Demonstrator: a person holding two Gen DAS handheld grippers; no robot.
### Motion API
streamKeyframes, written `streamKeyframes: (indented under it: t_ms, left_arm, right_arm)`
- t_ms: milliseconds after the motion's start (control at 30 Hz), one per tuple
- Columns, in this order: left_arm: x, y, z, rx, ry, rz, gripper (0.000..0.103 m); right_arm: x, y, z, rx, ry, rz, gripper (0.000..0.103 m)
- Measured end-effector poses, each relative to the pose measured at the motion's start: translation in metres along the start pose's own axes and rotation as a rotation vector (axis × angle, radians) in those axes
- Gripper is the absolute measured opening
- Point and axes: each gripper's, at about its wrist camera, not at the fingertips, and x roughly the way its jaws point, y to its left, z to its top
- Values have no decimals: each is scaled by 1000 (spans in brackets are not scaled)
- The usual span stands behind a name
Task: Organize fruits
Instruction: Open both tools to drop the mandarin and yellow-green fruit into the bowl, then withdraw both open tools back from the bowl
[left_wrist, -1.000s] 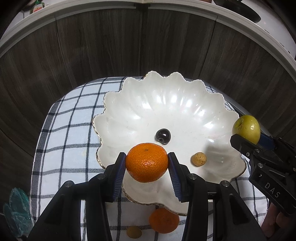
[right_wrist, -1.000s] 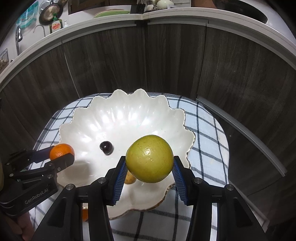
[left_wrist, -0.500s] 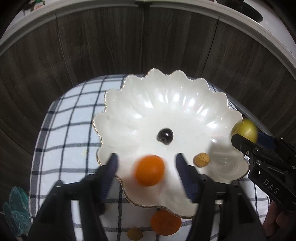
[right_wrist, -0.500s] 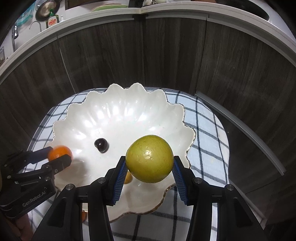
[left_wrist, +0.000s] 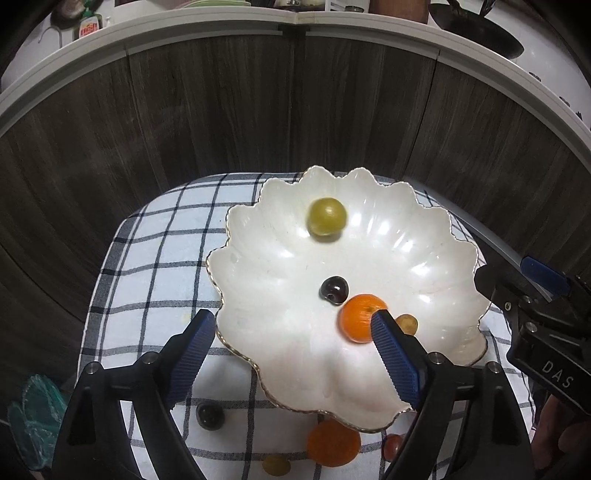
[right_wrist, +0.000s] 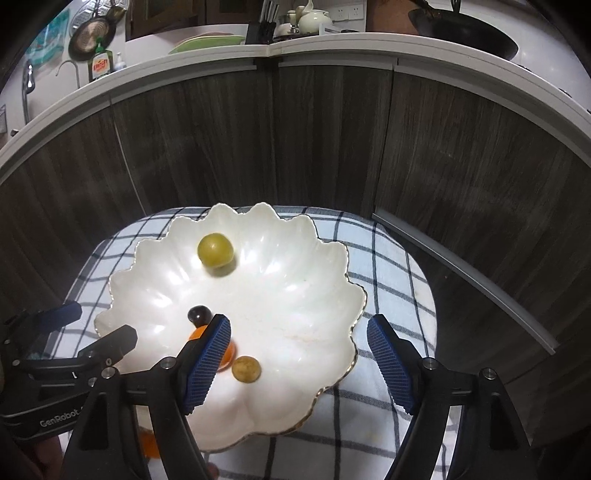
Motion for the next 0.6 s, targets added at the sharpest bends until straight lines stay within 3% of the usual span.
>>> streamKeyframes:
  t_ms: [600]
  left_arm:
    - [-47,6,-8,11,-62,17,87]
  right_arm:
    - [-43,7,-4,0,-51,5,77]
